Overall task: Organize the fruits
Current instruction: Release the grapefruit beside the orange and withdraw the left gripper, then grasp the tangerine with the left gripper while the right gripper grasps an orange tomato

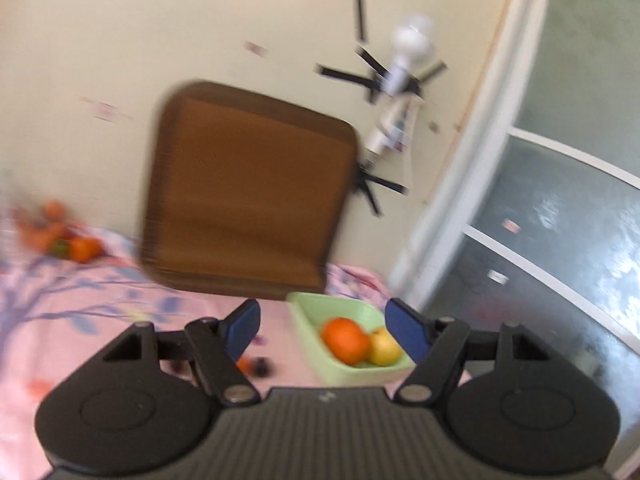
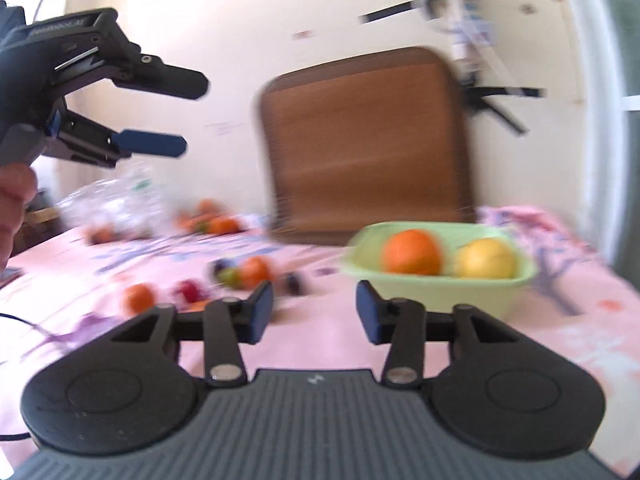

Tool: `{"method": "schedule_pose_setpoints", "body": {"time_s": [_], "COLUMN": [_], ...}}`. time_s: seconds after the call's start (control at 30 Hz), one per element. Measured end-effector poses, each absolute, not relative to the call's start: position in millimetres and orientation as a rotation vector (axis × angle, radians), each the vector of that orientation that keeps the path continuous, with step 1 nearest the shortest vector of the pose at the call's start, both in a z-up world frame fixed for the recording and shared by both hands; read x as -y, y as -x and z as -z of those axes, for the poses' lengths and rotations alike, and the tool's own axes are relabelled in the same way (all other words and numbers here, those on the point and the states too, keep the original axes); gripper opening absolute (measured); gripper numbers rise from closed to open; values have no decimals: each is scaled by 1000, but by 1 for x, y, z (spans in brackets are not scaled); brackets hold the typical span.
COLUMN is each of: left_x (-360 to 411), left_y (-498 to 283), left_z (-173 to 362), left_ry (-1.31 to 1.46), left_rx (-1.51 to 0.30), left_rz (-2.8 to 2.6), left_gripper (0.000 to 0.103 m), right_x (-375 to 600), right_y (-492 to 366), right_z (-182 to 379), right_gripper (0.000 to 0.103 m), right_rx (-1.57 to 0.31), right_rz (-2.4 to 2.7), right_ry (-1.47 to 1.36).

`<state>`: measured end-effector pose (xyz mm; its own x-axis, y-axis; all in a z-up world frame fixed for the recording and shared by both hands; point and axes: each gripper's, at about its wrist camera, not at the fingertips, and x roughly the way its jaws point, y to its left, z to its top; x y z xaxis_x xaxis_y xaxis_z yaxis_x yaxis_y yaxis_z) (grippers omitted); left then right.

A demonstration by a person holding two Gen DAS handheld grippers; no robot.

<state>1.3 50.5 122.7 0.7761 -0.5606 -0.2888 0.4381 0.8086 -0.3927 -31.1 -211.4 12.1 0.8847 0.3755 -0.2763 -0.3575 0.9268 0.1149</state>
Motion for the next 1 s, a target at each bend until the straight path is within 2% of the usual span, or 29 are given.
{"method": "schedule_pose_setpoints", "body": {"time_s": [0.23, 0.37, 0.63, 1.0], "left_x": [-149, -173, -125, -73], "left_y": [43, 46, 10, -22], "left_z": [-116, -103, -49, -10], "left_ry": [342, 316, 224, 95], "left_rx": [-338, -378, -572, -684], "left_rz": [319, 235, 305, 339], "left_gripper": [71, 71, 71, 68], "right_x": [160, 142, 123, 115], "right_y": [37, 32, 9, -30], "right_z": [-15, -15, -8, 2], "right_gripper": [36, 36, 37, 39], "right_rx": [-334, -353, -429, -524], "right_rz": [-495, -500, -459, -423], "right_ry": [10, 51, 92, 132]}}
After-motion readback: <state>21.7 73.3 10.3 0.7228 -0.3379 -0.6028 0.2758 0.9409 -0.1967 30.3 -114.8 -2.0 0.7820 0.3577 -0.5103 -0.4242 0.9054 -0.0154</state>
